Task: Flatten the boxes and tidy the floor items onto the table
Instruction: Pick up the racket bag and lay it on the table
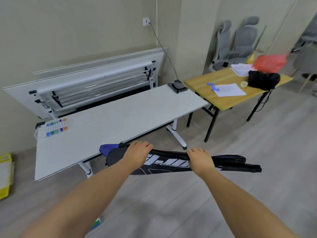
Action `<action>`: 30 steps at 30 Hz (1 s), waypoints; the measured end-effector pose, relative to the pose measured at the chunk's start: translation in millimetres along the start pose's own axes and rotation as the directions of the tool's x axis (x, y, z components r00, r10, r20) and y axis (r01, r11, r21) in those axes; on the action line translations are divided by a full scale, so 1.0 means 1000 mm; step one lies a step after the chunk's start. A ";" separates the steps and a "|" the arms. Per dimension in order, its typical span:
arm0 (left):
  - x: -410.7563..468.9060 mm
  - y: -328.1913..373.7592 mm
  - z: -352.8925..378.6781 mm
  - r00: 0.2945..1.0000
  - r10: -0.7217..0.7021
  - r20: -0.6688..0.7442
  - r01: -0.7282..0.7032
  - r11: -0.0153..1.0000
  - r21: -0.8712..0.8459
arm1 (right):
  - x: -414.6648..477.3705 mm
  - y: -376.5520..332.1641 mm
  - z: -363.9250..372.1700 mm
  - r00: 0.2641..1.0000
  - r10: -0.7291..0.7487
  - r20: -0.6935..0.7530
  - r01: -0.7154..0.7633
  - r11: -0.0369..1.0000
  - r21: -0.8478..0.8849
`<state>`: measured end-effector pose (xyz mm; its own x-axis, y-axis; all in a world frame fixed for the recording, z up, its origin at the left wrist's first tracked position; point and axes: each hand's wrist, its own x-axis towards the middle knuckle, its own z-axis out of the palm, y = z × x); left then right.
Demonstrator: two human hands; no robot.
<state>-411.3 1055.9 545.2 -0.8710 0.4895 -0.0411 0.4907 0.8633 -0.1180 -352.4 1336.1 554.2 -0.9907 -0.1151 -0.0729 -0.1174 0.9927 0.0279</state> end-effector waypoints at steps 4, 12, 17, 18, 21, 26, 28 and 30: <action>0.047 0.022 -0.008 0.986 -0.161 0.052 0.163 0.985 -0.049 | 0.067 0.050 -0.003 0.993 -0.118 0.025 0.119 0.992 -0.035; 0.111 -0.015 -0.027 0.921 -0.382 0.075 0.385 0.923 -0.029 | 0.204 0.067 -0.028 0.927 -0.374 0.039 0.375 0.926 -0.044; 0.166 -0.068 -0.012 0.880 -0.456 0.137 0.465 0.885 -0.041 | 0.305 0.051 -0.016 0.886 -0.463 0.040 0.464 0.883 -0.064; 0.180 -0.080 -0.007 0.872 -0.467 0.148 0.478 0.877 -0.047 | 0.325 0.047 -0.015 0.881 -0.472 0.044 0.474 0.878 -0.072; 0.218 -0.121 0.006 0.850 -0.477 0.223 0.503 0.861 -0.077 | 0.383 0.035 -0.015 0.871 -0.483 0.094 0.490 0.867 -0.092; 0.288 -0.193 0.014 0.823 -0.498 0.275 0.537 0.839 -0.086 | 0.485 0.016 -0.019 0.850 -0.519 0.097 0.524 0.850 -0.049; 0.309 -0.214 0.018 0.797 -0.501 0.338 0.557 0.825 -0.091 | 0.517 0.011 -0.020 0.841 -0.524 0.134 0.531 0.847 -0.025; 0.331 -0.234 0.026 0.788 -0.506 0.351 0.565 0.820 -0.086 | 0.547 0.009 -0.012 0.826 -0.543 0.154 0.551 0.834 -0.014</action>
<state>-815.0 1013.1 532.8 -0.9424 -0.0945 -0.3207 -0.0878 0.9955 -0.0351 -896.0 1281.5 526.8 -0.7435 -0.6283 -0.2289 -0.6450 0.7642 -0.0027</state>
